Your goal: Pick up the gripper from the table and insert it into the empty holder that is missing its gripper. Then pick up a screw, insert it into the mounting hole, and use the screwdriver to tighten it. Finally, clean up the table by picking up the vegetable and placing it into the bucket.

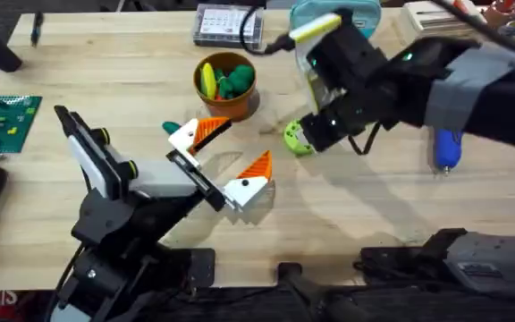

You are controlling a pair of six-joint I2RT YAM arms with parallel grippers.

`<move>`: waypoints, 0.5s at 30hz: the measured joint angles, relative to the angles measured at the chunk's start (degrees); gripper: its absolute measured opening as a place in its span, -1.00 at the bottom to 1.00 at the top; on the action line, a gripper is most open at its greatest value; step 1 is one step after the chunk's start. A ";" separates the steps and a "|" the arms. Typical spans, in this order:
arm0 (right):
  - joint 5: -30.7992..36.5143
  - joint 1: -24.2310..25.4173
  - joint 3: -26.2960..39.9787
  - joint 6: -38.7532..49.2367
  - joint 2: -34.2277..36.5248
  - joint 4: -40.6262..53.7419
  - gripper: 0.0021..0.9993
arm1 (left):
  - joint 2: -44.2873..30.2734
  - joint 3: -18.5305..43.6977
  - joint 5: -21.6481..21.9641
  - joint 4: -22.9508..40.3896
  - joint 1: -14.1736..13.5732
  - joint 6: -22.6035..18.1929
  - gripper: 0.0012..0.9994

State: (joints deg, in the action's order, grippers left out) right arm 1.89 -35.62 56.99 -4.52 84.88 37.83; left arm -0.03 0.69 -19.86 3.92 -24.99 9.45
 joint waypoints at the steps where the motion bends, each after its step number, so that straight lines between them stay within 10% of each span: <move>1: 0.00 0.00 1.32 0.41 0.00 0.90 -0.99 | 0.00 0.00 0.00 -0.02 0.00 0.02 0.97; 15: -0.07 0.00 15.81 2.46 -2.65 10.63 -0.99 | -0.02 0.00 -0.02 0.00 0.00 0.00 0.97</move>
State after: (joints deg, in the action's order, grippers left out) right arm 1.83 -35.62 72.81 -2.07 82.23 48.47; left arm -0.05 0.69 -19.88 3.92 -24.99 9.45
